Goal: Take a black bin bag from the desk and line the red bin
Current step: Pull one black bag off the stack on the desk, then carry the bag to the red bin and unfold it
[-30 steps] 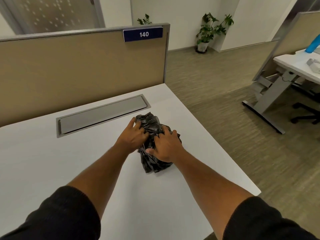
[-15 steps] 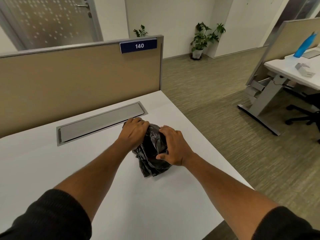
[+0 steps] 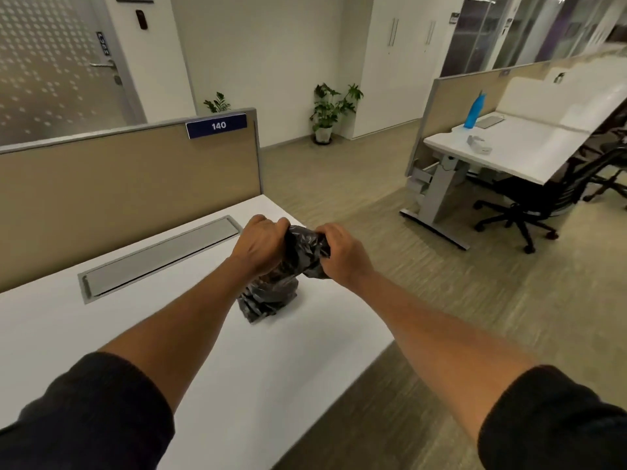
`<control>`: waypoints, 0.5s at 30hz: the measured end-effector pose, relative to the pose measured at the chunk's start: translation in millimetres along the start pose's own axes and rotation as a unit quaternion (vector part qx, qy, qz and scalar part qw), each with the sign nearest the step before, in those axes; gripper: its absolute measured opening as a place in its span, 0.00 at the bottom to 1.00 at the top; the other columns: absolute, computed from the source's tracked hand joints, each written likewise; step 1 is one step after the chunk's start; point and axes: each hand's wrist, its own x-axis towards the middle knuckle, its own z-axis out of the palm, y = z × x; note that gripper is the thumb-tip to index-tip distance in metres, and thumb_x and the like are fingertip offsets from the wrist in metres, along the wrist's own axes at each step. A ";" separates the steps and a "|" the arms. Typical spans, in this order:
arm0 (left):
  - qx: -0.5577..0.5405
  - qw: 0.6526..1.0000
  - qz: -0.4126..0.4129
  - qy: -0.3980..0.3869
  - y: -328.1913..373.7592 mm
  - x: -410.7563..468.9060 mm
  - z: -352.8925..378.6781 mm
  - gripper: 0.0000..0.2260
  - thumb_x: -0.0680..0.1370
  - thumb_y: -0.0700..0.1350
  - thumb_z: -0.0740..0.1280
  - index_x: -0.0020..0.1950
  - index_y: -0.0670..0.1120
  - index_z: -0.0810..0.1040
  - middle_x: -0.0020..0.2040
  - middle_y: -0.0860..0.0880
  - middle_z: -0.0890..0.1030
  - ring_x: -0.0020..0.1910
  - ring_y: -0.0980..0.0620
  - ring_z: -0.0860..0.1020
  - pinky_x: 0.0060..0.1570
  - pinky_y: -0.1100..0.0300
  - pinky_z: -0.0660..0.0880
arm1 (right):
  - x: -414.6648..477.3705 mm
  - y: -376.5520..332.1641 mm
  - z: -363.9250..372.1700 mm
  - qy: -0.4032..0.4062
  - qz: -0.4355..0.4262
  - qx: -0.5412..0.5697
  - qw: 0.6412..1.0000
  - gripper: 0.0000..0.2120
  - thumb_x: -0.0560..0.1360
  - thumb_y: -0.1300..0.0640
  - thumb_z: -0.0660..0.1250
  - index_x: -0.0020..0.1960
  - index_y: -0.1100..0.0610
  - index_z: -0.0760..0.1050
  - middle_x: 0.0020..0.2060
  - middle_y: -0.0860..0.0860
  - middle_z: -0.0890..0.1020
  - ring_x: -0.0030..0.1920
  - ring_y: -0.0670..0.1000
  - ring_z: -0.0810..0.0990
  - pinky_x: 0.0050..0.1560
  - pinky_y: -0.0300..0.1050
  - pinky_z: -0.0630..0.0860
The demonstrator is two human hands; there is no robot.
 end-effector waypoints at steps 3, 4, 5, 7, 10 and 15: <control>-0.120 0.992 -0.033 -0.004 54.6 -31.9 -21.3 0.12 0.79 0.47 0.56 0.51 0.39 0.71 0.42 0.33 0.80 0.42 0.33 0.76 0.38 0.53 0.59 | -44.8 -14.0 -53.8 0.019 0.063 0.012 0.998 0.15 0.67 0.65 0.65 0.53 0.64 0.77 0.43 0.61 0.82 0.42 0.63 0.81 0.38 0.50 0.77; -0.174 0.983 -0.055 -0.026 74.5 -44.5 -26.3 0.15 0.79 0.52 0.55 0.52 0.40 0.71 0.44 0.34 0.81 0.43 0.34 0.77 0.38 0.52 0.63 | -61.8 -18.7 -71.2 0.012 0.103 0.020 0.994 0.15 0.67 0.66 0.65 0.53 0.64 0.77 0.43 0.62 0.83 0.43 0.63 0.81 0.39 0.48 0.74; -0.231 0.968 -0.077 -0.061 95.4 -57.9 -30.9 0.18 0.79 0.57 0.56 0.52 0.42 0.71 0.46 0.37 0.81 0.45 0.36 0.77 0.39 0.51 0.67 | -79.3 -22.5 -87.4 0.004 0.141 0.028 0.990 0.15 0.67 0.67 0.66 0.54 0.63 0.77 0.43 0.62 0.83 0.44 0.63 0.81 0.40 0.47 0.73; -0.341 0.925 -0.114 -0.127 135.1 -84.1 -38.8 0.23 0.74 0.63 0.59 0.53 0.44 0.74 0.49 0.42 0.81 0.48 0.41 0.78 0.47 0.50 0.74 | -113.1 -29.2 -117.0 -0.006 0.223 0.042 0.974 0.13 0.68 0.65 0.67 0.52 0.61 0.78 0.44 0.61 0.84 0.47 0.62 0.81 0.41 0.45 0.71; -0.441 0.869 -0.131 -0.184 190.5 -121.0 -41.3 0.24 0.69 0.60 0.66 0.54 0.43 0.79 0.47 0.46 0.80 0.47 0.46 0.78 0.52 0.51 0.74 | -163.9 -31.4 -154.3 -0.031 0.328 0.070 0.942 0.12 0.67 0.63 0.69 0.51 0.59 0.79 0.46 0.57 0.83 0.50 0.57 0.80 0.43 0.39 0.68; -0.563 0.764 -0.159 -0.271 270.7 -170.3 -17.9 0.15 0.73 0.51 0.69 0.45 0.38 0.80 0.40 0.41 0.82 0.39 0.47 0.79 0.45 0.52 0.77 | -254.5 -7.2 -206.1 -0.018 0.481 0.181 0.858 0.26 0.66 0.57 0.76 0.61 0.62 0.73 0.57 0.59 0.80 0.58 0.57 0.78 0.60 0.54 0.75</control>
